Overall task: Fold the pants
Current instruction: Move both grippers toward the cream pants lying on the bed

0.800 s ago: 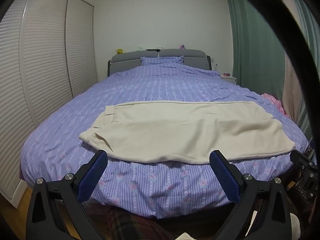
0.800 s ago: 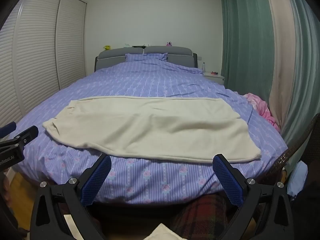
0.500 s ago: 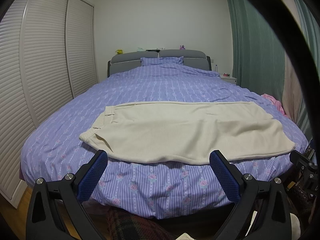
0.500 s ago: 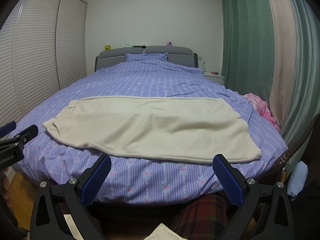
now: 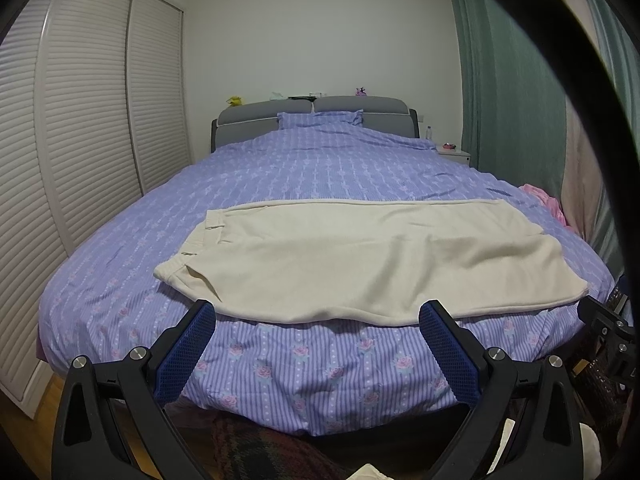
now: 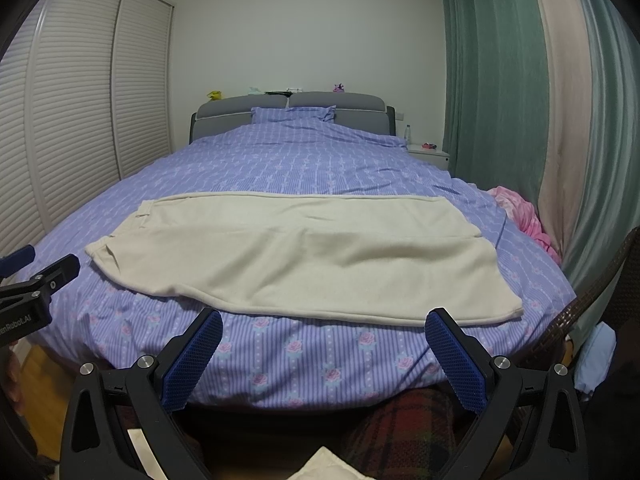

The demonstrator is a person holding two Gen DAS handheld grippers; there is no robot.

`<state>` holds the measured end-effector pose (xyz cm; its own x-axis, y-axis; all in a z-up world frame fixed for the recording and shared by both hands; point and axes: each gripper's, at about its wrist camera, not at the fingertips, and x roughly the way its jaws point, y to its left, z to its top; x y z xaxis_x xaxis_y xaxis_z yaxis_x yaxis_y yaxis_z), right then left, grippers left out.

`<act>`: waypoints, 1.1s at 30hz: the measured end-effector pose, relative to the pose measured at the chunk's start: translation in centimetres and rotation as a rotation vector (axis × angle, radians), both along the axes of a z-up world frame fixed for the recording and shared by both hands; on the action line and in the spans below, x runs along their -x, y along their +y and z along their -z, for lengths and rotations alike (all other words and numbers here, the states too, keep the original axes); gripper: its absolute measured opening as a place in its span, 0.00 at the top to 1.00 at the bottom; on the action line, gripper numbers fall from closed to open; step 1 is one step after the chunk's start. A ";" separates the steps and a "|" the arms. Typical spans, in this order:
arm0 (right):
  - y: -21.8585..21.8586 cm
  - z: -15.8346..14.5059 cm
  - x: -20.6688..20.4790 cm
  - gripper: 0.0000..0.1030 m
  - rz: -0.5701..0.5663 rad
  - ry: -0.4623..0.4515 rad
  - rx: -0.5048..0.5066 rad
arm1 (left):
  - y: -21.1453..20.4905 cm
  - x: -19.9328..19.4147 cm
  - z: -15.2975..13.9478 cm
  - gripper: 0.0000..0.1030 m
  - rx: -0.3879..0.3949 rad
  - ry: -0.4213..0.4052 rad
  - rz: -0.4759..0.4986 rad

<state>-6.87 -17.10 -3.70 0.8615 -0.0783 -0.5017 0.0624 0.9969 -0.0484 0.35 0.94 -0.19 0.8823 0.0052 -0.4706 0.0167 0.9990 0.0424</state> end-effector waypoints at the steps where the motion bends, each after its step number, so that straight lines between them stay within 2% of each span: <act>1: 0.2 -0.1 0.2 0.00 0.001 0.002 -0.001 | 0.0 0.0 0.0 0.00 0.000 0.001 0.000; 15: 0.3 0.5 -0.3 0.00 0.000 0.021 0.010 | 0.0 -0.4 0.5 0.00 0.006 0.020 0.008; 26: 0.7 1.5 -3.2 0.00 -0.007 0.093 -0.008 | 1.2 -1.6 1.5 0.00 0.032 0.046 -0.021; 30: 1.8 2.0 -5.0 0.00 -0.052 0.093 -0.047 | 1.9 -2.2 1.5 0.00 0.005 0.025 -0.056; 33: 3.2 2.4 -6.7 0.00 -0.089 0.092 -0.026 | 2.4 -2.7 1.6 0.00 -0.032 0.006 -0.093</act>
